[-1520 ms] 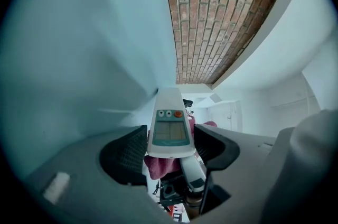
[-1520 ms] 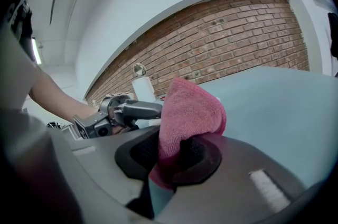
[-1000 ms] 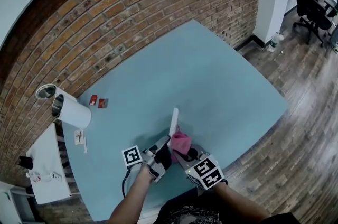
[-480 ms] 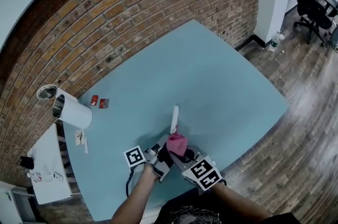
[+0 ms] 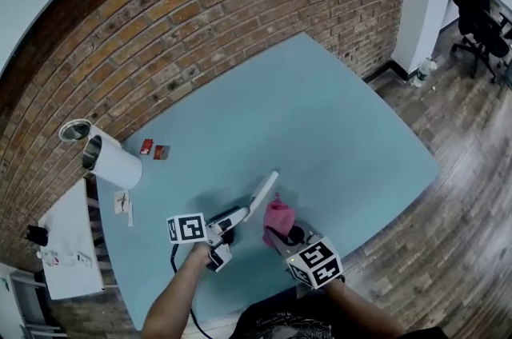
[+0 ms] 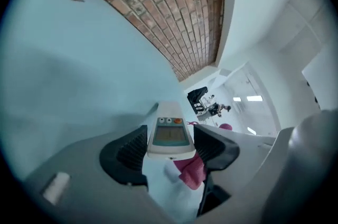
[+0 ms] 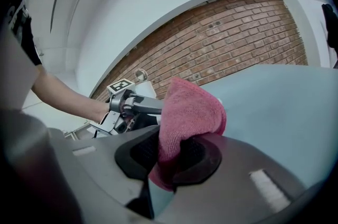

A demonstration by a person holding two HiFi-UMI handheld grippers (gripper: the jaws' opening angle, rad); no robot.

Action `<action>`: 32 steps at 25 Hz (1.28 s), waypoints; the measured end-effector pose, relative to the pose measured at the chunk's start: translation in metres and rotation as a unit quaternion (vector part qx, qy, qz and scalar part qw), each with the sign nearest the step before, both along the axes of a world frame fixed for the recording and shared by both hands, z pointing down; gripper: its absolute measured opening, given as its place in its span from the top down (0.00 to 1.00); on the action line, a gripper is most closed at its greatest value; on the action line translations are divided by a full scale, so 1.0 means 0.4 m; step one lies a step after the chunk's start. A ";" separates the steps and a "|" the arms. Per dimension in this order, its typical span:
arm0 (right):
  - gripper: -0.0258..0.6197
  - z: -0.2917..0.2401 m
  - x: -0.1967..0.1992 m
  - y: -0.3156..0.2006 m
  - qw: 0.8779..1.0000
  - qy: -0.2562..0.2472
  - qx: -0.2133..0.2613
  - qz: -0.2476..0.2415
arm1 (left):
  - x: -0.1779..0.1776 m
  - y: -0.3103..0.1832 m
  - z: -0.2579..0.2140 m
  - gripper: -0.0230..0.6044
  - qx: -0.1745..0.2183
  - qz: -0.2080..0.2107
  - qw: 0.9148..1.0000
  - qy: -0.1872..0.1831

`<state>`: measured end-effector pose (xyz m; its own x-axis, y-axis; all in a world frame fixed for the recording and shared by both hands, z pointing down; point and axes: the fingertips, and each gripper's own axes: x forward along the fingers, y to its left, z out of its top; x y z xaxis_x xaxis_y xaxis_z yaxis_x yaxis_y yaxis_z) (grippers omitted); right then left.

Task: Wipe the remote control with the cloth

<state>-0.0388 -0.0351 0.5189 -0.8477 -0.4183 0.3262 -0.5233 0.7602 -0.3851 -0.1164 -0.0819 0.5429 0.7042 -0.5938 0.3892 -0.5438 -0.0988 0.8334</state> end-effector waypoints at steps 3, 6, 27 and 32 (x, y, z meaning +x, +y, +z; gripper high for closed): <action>0.86 0.002 0.009 -0.004 1.000 0.001 -0.003 0.003 | -0.008 0.015 0.015 0.53 0.013 0.081 0.993 -0.085; 0.86 0.008 0.016 -0.004 1.000 0.005 -0.006 0.003 | -0.015 0.035 0.044 0.53 0.029 0.174 0.966 -0.188; 0.86 -0.015 0.047 0.037 0.999 0.007 0.001 -0.049 | -0.023 0.089 0.008 0.56 0.110 0.241 0.862 -0.432; 0.86 -0.041 0.022 0.062 0.997 0.017 0.007 -0.070 | 0.020 0.158 -0.077 0.57 0.153 0.112 0.887 -0.421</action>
<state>-0.0299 -0.0103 0.5023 -0.8863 -0.3020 0.3512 -0.4250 0.8316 -0.3574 -0.1083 -0.0186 0.5121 0.3539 -0.6434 0.6788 -0.8988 -0.4348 0.0565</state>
